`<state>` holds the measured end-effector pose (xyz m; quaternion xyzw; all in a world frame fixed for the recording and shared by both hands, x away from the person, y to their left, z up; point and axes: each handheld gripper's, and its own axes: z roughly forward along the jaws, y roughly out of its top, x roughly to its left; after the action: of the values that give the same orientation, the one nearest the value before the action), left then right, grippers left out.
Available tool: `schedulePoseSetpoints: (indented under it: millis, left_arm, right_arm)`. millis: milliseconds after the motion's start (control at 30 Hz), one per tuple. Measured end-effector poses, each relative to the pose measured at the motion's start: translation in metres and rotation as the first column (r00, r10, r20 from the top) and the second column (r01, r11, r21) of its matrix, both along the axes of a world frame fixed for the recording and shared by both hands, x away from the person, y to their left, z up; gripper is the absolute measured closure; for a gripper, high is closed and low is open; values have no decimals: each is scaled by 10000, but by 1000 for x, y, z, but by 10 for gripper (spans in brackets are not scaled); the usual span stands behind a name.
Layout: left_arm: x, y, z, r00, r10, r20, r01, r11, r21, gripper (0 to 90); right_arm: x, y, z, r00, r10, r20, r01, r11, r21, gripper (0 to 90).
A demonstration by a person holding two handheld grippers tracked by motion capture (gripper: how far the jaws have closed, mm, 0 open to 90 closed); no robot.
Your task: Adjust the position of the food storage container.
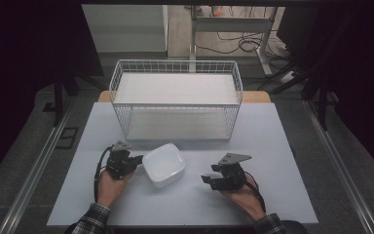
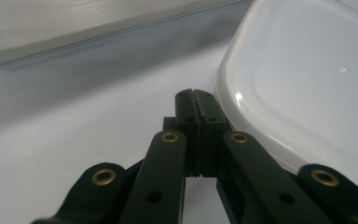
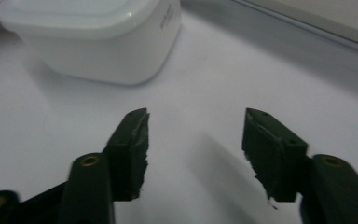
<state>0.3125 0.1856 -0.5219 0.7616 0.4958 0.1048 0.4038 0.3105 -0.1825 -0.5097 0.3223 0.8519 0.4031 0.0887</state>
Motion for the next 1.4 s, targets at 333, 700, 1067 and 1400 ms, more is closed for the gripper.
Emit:
schedulePoseSetpoints:
  millis: [333, 700, 1067, 1400]
  left_arm:
    - [-13, -15, -1, 9995, -84, -306, 87, 9999, 114, 897]
    - [-12, -37, 0, 9972, -711, -239, 719, 9969, 307, 897]
    - [-11, -52, 2, 9937, -1118, 13, 1117, 9935, 234, 898]
    - [-15, -47, 6, 9900, -1300, 548, 1248, 9881, 896, 842]
  right_arm:
    - [32, 18, 0, 9991, 193, 376, -192, 9998, -18, 774]
    - [43, 34, -4, 9979, 595, 253, -586, 9977, -339, 825]
    - [28, 18, 0, 9985, 496, 215, -479, 9962, -723, 825]
    - [20, 13, 4, 9977, 547, 389, -516, 9957, -767, 818]
